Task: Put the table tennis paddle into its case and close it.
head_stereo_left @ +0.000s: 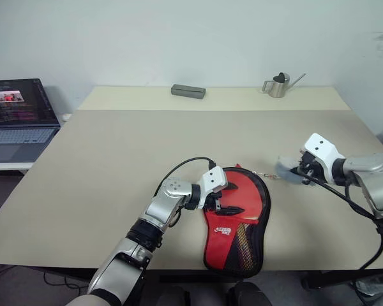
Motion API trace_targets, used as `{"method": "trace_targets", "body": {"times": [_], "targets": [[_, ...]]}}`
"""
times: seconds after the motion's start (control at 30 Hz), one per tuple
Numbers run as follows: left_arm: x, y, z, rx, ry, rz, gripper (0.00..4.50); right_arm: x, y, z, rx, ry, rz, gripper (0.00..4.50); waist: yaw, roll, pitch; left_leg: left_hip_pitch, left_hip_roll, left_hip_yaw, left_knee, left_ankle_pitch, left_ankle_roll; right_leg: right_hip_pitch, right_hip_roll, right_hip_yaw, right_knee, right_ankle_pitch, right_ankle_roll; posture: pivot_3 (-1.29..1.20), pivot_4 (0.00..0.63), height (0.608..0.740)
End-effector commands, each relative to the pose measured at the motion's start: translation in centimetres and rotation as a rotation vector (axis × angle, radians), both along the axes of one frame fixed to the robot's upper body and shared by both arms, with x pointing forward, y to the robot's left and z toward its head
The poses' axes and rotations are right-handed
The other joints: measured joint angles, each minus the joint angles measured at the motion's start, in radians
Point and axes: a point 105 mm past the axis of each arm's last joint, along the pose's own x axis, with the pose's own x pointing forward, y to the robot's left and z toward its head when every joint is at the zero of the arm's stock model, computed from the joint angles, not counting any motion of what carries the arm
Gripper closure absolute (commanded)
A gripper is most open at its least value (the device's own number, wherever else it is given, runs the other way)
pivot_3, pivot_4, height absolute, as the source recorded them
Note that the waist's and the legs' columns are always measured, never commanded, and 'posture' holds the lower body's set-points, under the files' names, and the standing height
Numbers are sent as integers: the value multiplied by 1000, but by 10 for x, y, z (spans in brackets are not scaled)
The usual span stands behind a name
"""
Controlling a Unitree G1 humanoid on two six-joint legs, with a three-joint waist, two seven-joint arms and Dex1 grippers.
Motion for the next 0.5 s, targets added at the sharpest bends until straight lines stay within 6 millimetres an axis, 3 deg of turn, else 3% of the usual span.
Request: {"method": "trace_targets", "body": {"times": [0.03, 0.2, 0.5], "targets": [[-9, 16, -43, 104, 139, 44, 536, -26, 2, 11, 11, 39, 53, 4326, 1, 0, 0, 1, 0, 0, 0, 0, 0, 1, 0, 0, 0, 0, 0, 0, 150, 740], [-10, 13, -44, 105, 140, 36, 536, -64, 9, -1, 26, 151, 115, 4326, 1, 0, 0, 5, 1, -5, -1, 0, 1, 10, 0, -1, -9, 0, 1, 0, 150, 740], [-11, 9, -44, 102, 140, 24, 536, -97, 26, -12, 46, 243, 195, 4327, 2, -1, 0, 8, 1, -4, -2, -1, 2, 15, 0, -1, -11, -3, 7, 0, 150, 740]]}}
